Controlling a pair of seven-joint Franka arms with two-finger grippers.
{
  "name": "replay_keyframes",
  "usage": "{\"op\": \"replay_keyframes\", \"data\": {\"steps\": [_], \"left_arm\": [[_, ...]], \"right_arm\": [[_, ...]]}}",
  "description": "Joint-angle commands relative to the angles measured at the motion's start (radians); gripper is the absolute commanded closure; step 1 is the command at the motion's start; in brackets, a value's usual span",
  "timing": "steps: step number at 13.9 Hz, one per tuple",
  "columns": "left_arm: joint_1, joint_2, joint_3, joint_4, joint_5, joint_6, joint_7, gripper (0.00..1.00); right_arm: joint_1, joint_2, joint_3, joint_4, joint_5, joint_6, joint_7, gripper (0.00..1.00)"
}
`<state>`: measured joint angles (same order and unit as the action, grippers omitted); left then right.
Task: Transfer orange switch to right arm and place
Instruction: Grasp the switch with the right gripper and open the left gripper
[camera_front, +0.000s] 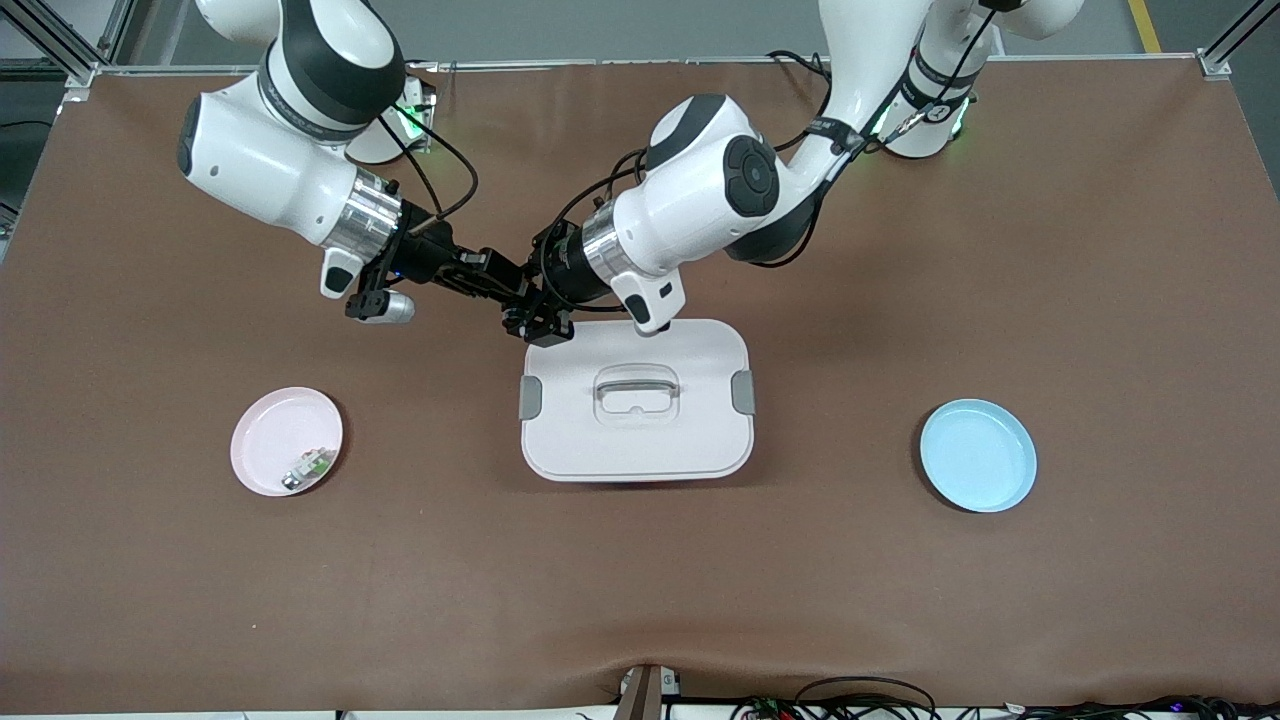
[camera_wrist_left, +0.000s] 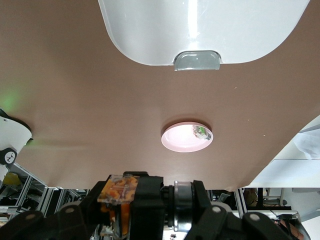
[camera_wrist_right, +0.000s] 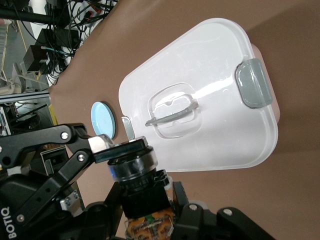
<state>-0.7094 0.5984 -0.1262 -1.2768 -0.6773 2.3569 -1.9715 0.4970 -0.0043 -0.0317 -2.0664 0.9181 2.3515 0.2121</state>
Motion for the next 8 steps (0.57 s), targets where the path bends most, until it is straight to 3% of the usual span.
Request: {"op": "replay_keyframes", "data": {"steps": [1, 6, 8], "left_arm": [[-0.010, -0.014, 0.008, -0.007, -0.002, 0.009, -0.006, 0.66], [-0.010, -0.014, 0.011, -0.007, -0.002, 0.009, -0.004, 0.63], [-0.010, -0.014, 0.013, -0.007, -0.002, 0.009, -0.003, 0.47]], "right_arm": [[0.012, 0.003, -0.008, 0.017, 0.013, -0.008, 0.023, 1.00], [0.012, 0.006, -0.008, 0.017, 0.013, -0.008, 0.041, 1.00], [0.011, 0.006, -0.008, 0.017, 0.012, -0.008, 0.040, 1.00]]}}
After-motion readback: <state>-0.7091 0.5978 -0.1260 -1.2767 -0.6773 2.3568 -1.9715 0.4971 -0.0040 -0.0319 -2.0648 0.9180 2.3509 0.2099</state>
